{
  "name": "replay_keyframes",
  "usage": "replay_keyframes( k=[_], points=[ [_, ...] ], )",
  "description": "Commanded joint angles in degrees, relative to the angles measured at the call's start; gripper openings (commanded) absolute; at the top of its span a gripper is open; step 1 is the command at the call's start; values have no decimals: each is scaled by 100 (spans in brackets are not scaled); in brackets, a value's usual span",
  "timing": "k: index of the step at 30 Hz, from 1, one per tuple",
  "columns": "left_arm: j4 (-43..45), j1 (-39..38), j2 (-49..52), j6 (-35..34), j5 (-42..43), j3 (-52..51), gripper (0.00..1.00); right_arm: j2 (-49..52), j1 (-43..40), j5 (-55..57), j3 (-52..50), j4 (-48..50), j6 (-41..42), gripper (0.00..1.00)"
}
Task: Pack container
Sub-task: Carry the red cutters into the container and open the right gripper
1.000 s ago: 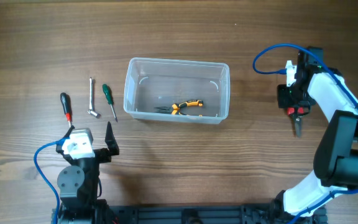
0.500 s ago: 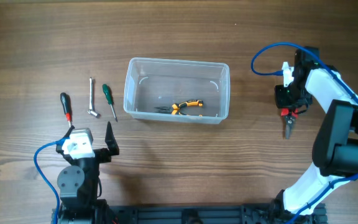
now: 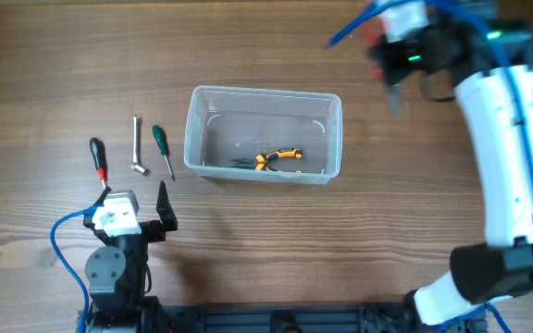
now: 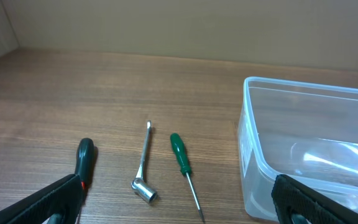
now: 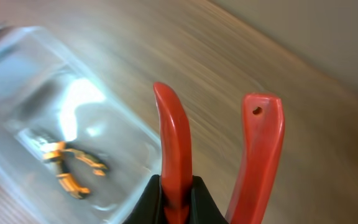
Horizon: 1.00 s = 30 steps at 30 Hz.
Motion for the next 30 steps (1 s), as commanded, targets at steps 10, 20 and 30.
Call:
replay_keyframes(
  k=[10, 20, 30],
  points=[
    [17, 31, -42, 92, -35, -37, 100, 1399, 2369, 260, -105, -181, -2212, 4],
    [17, 31, -42, 92, -35, -37, 100, 2820, 2369, 658, -138, 50, -2249, 4],
    [17, 31, -42, 92, -35, -37, 100, 2820, 2369, 861, -153, 525, -2747, 4]
  ],
)
